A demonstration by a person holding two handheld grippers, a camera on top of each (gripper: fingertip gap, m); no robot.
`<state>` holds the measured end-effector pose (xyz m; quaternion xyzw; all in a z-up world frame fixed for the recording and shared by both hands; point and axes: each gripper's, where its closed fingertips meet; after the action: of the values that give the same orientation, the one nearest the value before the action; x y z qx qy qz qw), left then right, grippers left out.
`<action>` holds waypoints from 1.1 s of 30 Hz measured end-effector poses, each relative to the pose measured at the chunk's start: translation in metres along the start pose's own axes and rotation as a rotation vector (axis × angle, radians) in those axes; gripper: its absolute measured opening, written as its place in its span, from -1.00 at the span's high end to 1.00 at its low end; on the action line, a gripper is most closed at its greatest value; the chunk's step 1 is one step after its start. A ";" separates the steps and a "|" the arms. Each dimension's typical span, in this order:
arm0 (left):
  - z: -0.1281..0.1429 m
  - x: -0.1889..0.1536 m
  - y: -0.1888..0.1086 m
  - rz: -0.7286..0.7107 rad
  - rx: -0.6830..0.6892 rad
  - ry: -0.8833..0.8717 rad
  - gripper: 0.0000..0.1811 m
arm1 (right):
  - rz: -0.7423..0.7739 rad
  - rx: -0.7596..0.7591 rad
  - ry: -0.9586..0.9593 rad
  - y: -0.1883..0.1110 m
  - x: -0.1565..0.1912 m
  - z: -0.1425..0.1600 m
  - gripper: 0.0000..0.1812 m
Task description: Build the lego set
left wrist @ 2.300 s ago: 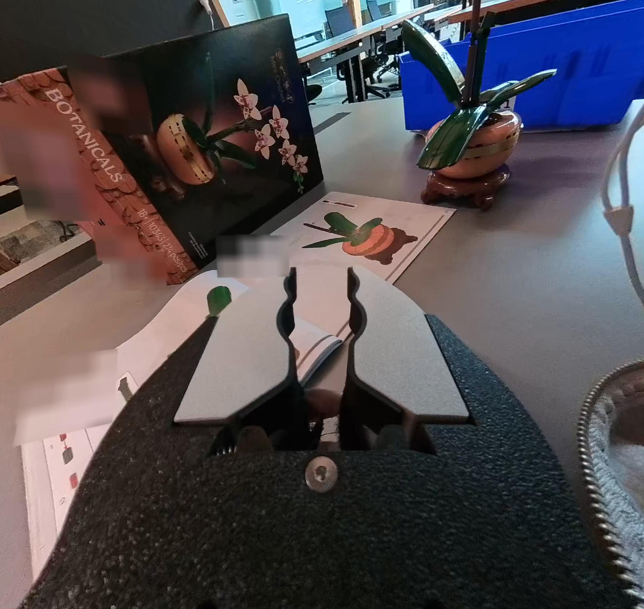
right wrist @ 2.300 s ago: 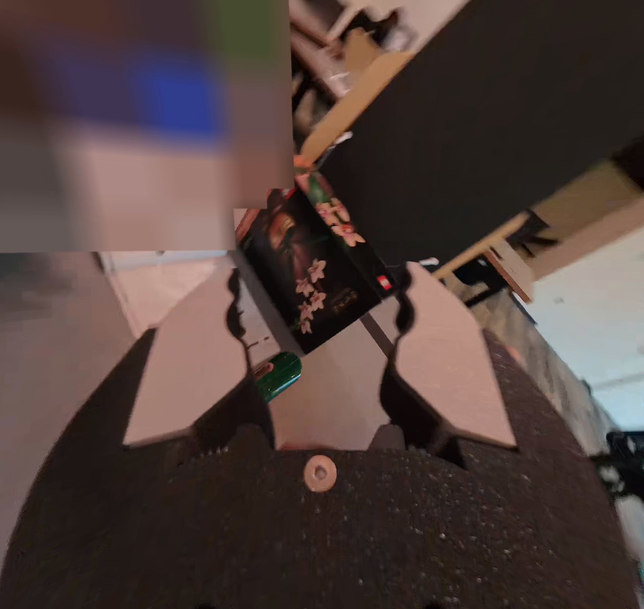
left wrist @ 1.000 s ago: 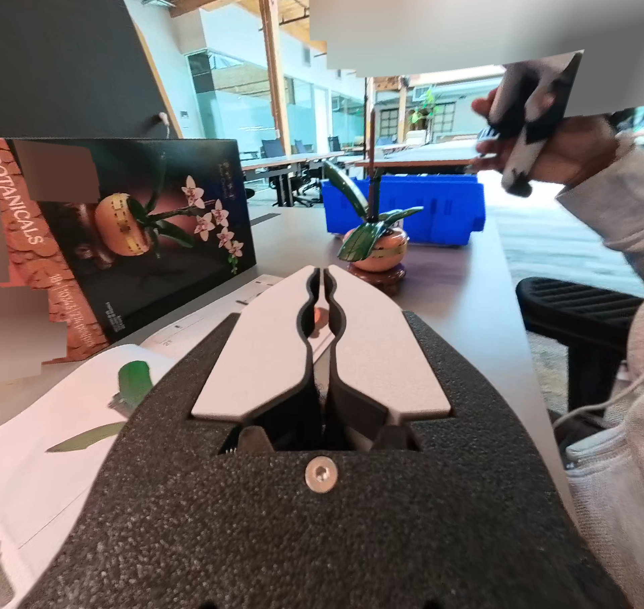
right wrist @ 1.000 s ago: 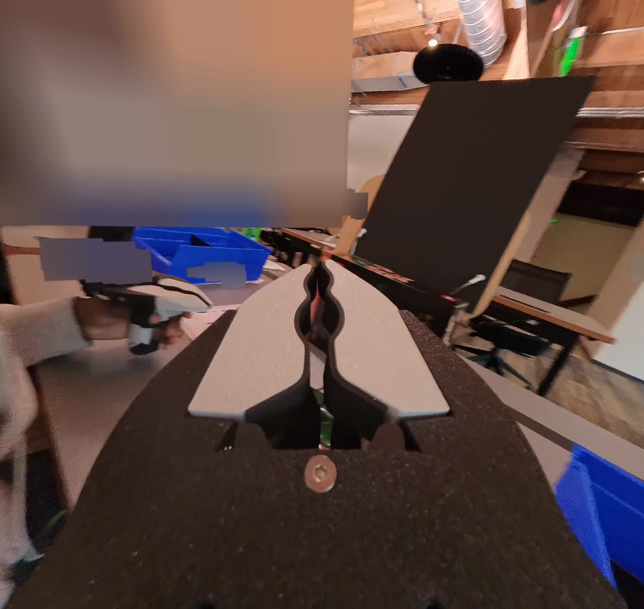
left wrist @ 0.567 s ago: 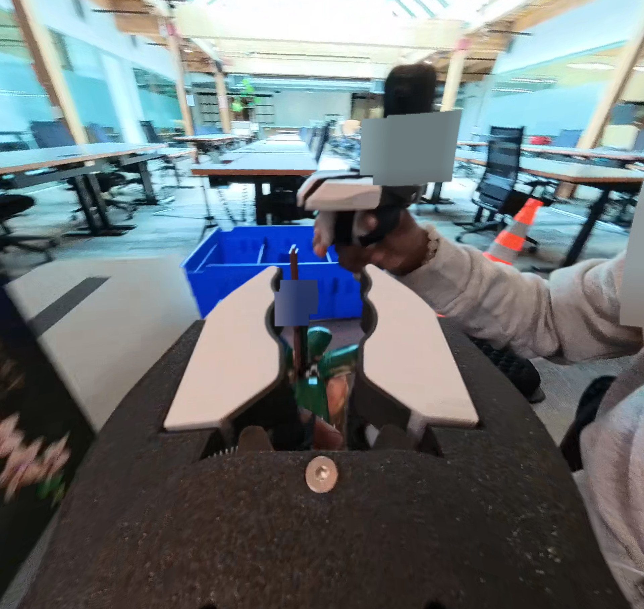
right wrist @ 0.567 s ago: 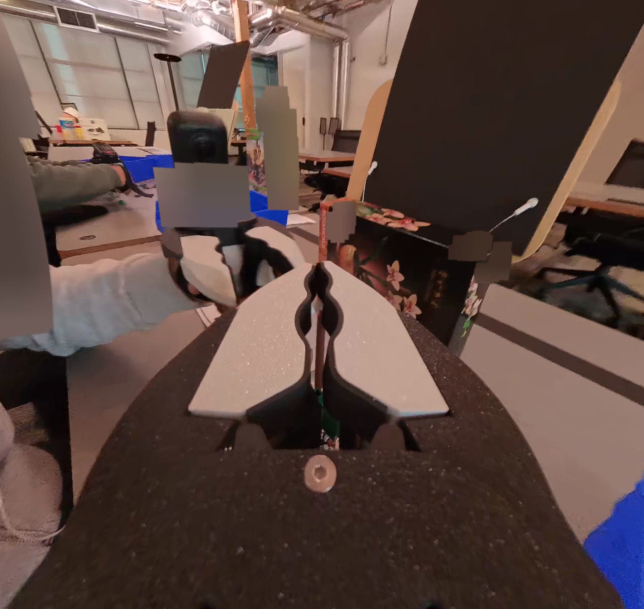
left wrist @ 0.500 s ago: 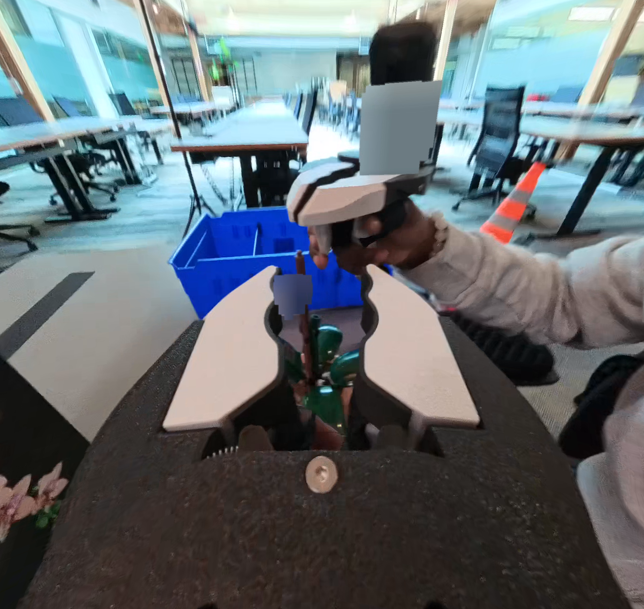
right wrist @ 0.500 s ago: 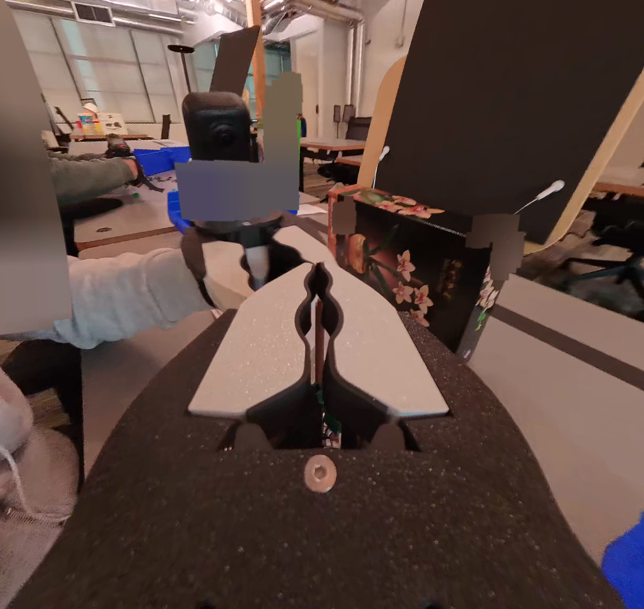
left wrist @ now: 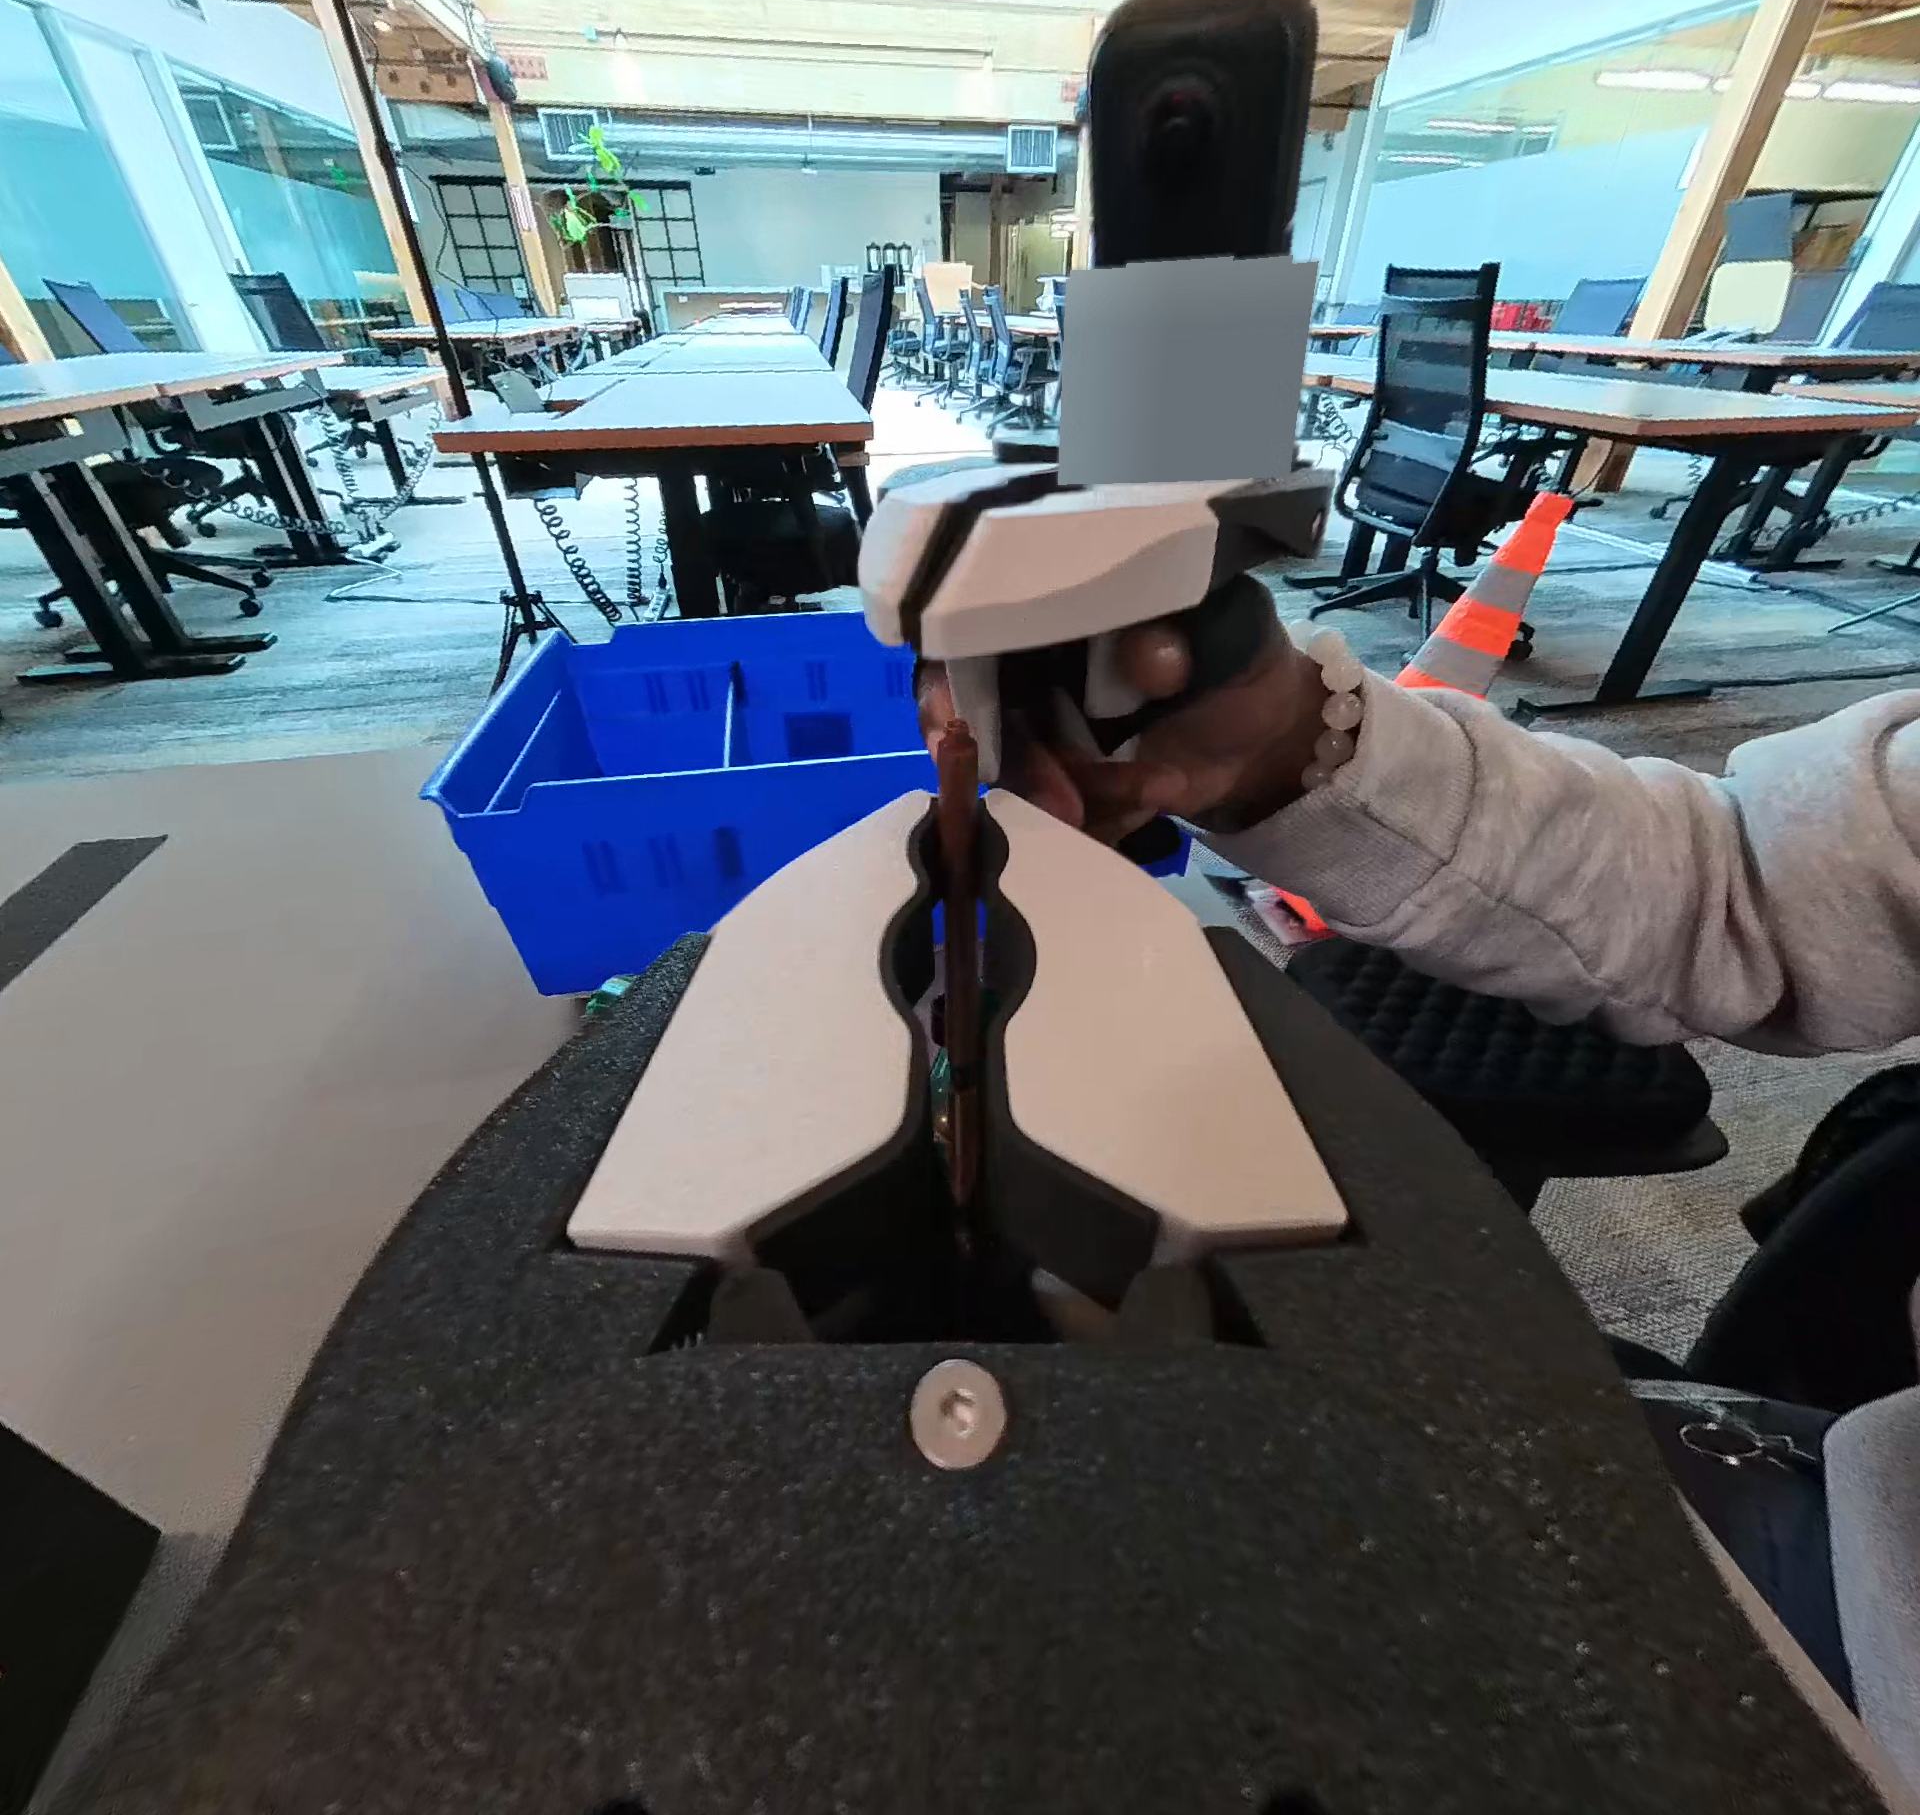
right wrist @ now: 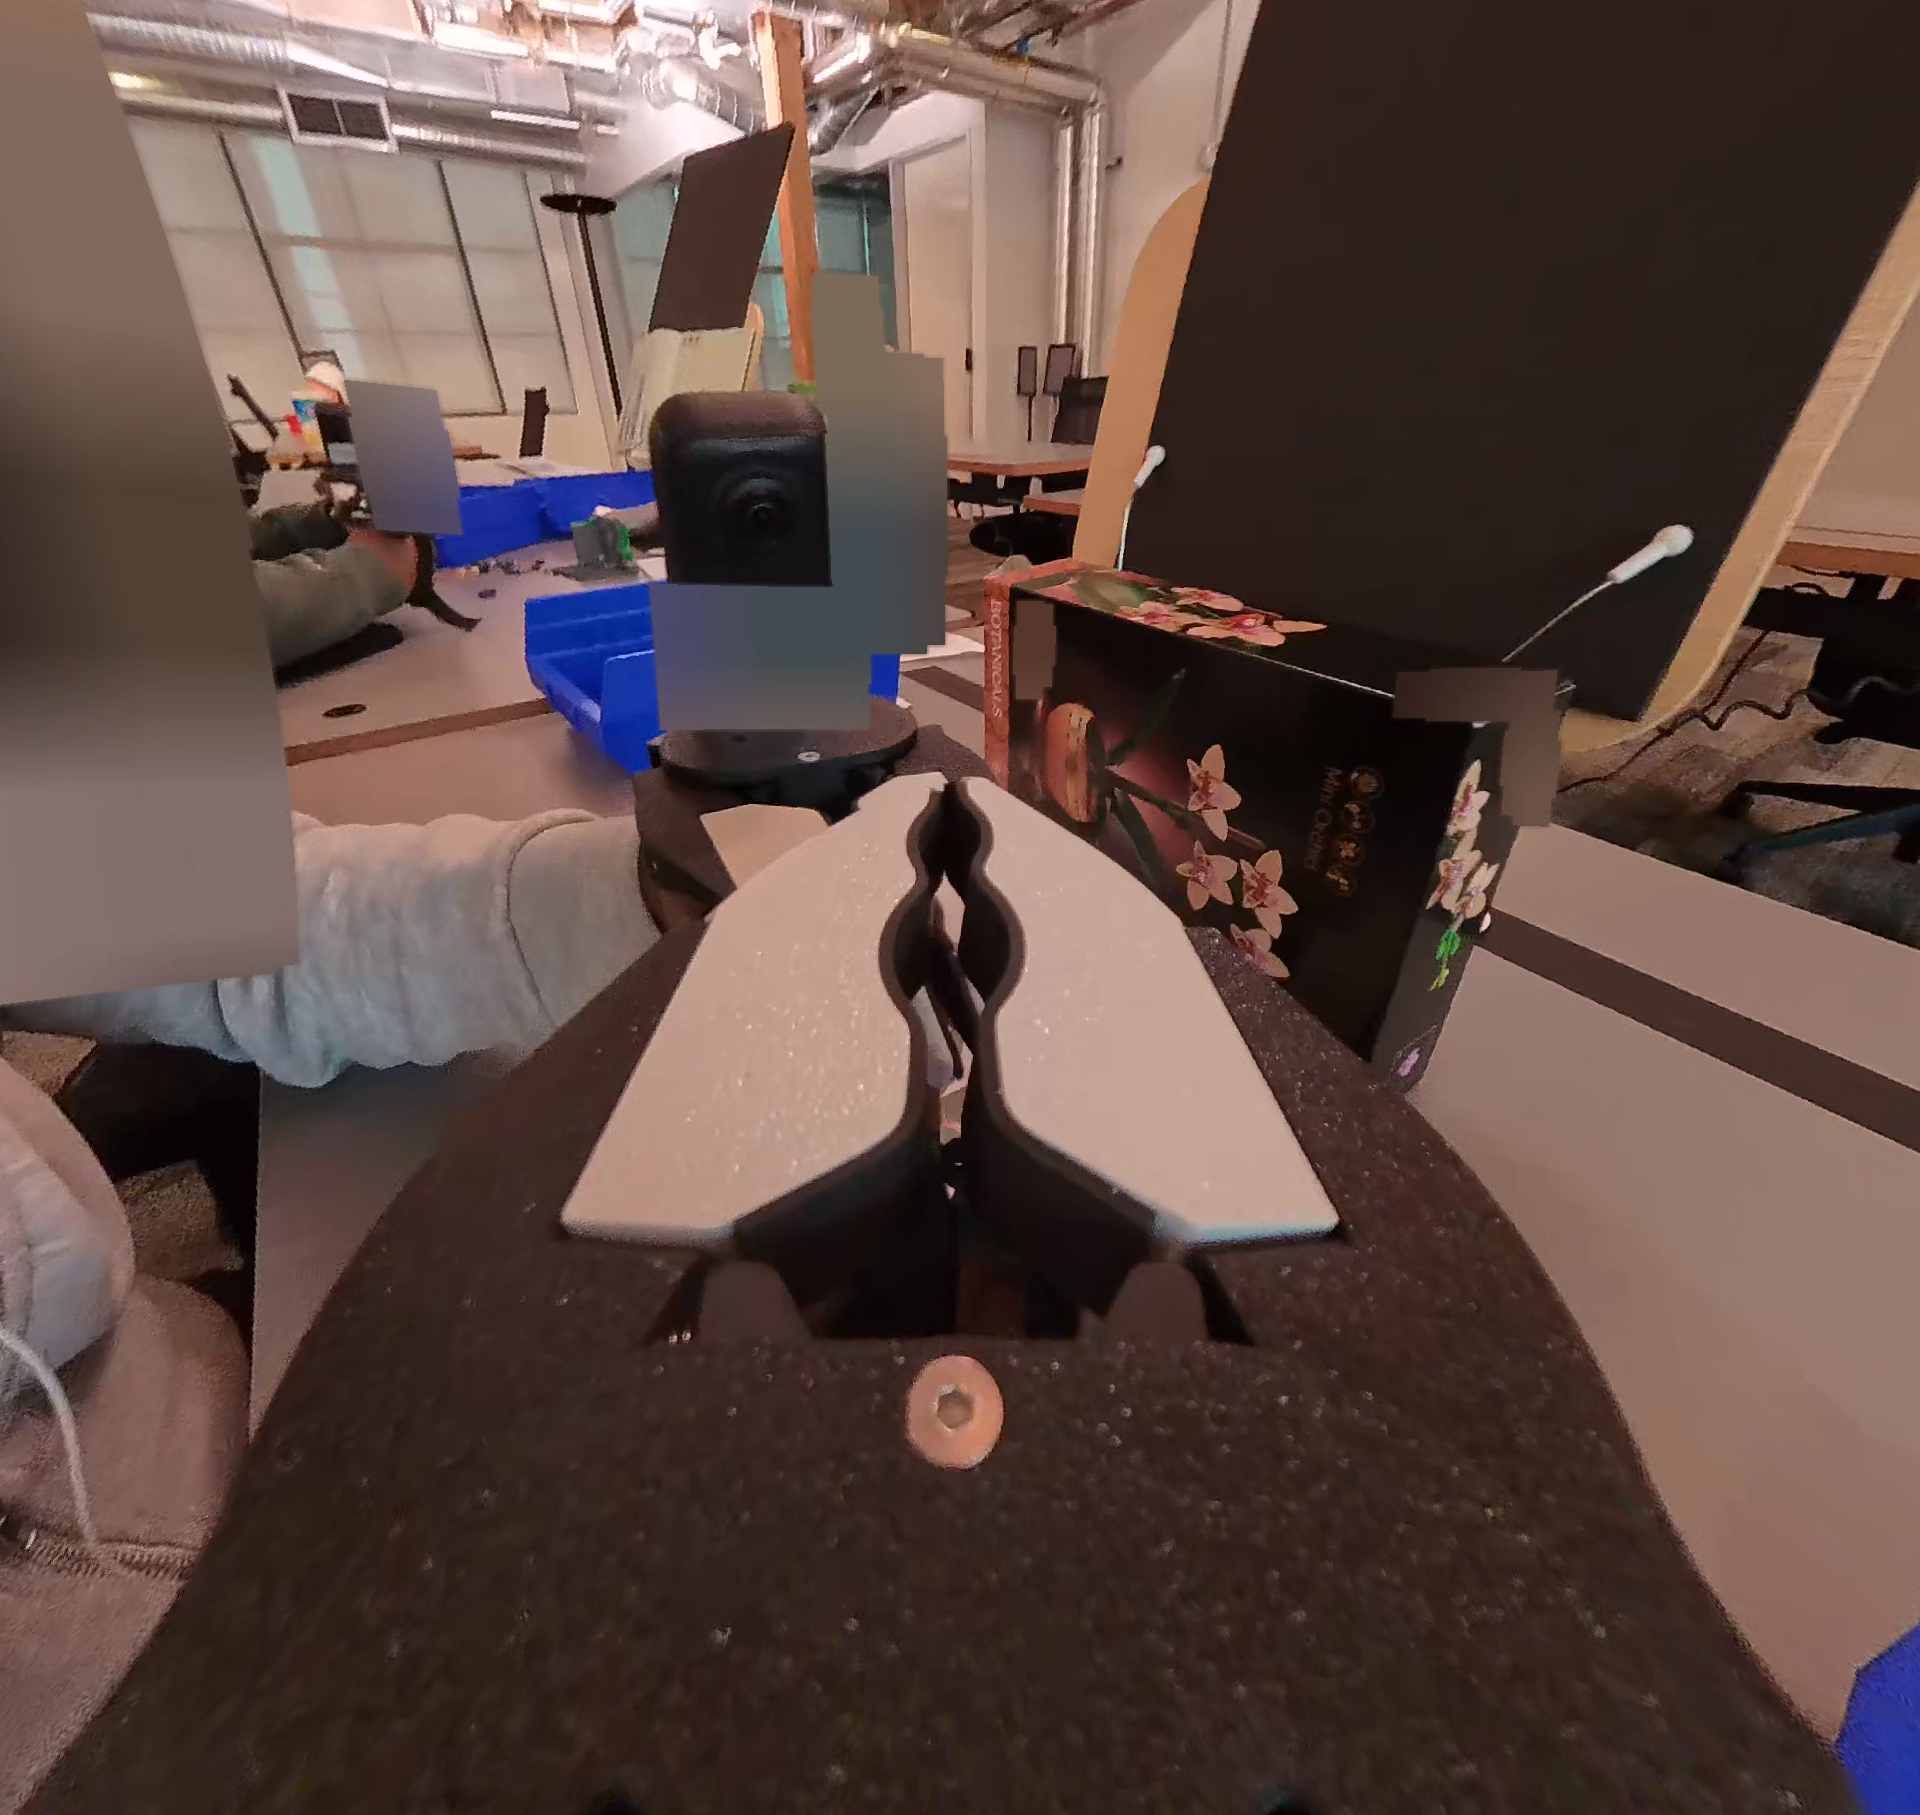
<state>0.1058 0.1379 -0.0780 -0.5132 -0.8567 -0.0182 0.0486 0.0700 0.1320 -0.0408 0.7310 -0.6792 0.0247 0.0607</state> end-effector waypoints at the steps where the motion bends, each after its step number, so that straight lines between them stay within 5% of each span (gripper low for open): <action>1: 0.000 0.000 0.000 0.004 -0.001 -0.004 0.96 | -0.007 0.000 -0.009 0.001 0.002 -0.002 1.00; 6: 0.000 0.001 0.000 0.019 -0.005 -0.032 0.96 | -0.030 -0.028 -0.015 0.007 0.009 -0.022 1.00; 8: 0.000 0.001 -0.001 0.026 -0.006 -0.042 0.97 | 0.023 0.108 -0.029 0.011 -0.002 0.005 1.00; 13: 0.001 0.000 -0.002 0.028 0.003 -0.028 0.97 | 0.009 0.074 0.034 0.013 -0.004 0.010 1.00; 17: 0.001 0.000 -0.003 0.039 0.004 -0.029 0.97 | -0.008 -0.038 -0.001 0.013 0.001 -0.023 1.00; 20: 0.002 0.002 -0.002 0.039 0.005 -0.034 0.97 | 0.034 0.069 0.011 0.017 -0.005 0.010 1.00; 26: 0.002 0.001 -0.001 0.052 0.012 -0.027 0.97 | 0.040 0.054 0.008 0.014 -0.005 0.010 1.00; 31: 0.002 0.001 0.000 0.054 0.011 -0.026 0.97 | 0.028 -0.022 -0.052 0.016 0.003 -0.027 1.00; 33: 0.002 0.003 -0.001 0.046 0.015 -0.032 0.97 | 0.091 0.170 -0.019 0.021 -0.010 0.018 0.98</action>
<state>0.1036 0.1399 -0.0802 -0.5328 -0.8453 -0.0024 0.0391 0.0472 0.1386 -0.0583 0.7019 -0.7078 0.0784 -0.0092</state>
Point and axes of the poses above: each gripper's, where its closed fingertips meet, y out along the fingers, z out of its underside, x = y × z across the jaws, and after that the axes turned 6 degrees about y, right-handed
